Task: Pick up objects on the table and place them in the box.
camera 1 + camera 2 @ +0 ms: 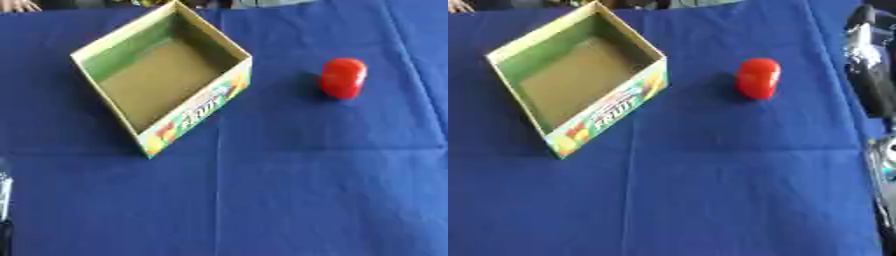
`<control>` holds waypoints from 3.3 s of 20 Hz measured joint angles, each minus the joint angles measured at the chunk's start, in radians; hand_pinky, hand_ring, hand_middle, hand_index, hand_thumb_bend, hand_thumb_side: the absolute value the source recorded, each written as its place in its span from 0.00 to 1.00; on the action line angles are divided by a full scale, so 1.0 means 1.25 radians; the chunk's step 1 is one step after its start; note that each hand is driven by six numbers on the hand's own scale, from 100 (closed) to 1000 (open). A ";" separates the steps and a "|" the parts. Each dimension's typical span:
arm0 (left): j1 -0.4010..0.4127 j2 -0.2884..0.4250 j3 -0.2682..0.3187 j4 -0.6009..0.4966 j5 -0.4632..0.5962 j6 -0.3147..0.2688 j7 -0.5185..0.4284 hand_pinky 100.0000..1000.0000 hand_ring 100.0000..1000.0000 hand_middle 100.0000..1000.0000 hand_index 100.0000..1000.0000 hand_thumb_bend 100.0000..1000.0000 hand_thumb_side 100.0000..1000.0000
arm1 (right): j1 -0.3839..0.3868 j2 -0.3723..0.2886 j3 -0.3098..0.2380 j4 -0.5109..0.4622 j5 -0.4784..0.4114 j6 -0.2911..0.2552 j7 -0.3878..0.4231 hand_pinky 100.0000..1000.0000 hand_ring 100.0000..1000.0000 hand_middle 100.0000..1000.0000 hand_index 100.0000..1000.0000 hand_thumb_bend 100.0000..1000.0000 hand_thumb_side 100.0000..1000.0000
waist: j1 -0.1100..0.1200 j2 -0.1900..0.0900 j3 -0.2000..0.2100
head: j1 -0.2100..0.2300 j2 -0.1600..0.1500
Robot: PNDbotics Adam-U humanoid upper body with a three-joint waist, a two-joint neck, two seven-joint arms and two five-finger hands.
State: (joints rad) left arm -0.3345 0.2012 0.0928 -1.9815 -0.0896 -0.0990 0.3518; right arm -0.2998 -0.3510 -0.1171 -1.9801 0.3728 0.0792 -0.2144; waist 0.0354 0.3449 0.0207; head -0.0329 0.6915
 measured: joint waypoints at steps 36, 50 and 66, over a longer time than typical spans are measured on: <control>0.006 0.000 -0.018 0.000 0.002 0.013 -0.017 0.57 0.83 0.80 0.83 0.00 1.00 | -0.355 -0.507 0.270 0.121 0.180 0.230 0.760 0.85 0.89 0.88 0.95 0.54 0.56 | -0.014 -0.022 0.022 | -0.046 -0.006; 0.006 0.000 -0.022 0.000 0.005 0.016 -0.021 0.57 0.83 0.79 0.82 0.00 1.00 | -0.438 -0.484 0.347 0.240 0.156 0.220 0.863 0.80 0.86 0.86 0.97 0.58 0.51 | -0.015 -0.019 0.025 | -0.060 -0.007; 0.000 0.000 -0.027 0.000 0.008 0.017 -0.023 0.57 0.82 0.78 0.81 0.00 1.00 | -0.461 -0.415 0.447 0.349 0.129 0.234 0.849 0.75 0.83 0.82 0.96 0.51 0.50 | -0.025 -0.009 0.037 | -0.067 -0.007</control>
State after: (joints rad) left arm -0.3344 0.2014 0.0591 -1.9815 -0.0791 -0.0775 0.3235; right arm -0.8765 -0.8703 0.4414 -1.5434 0.5344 0.3718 0.8470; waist 0.0039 0.3338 0.0669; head -0.1169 0.6829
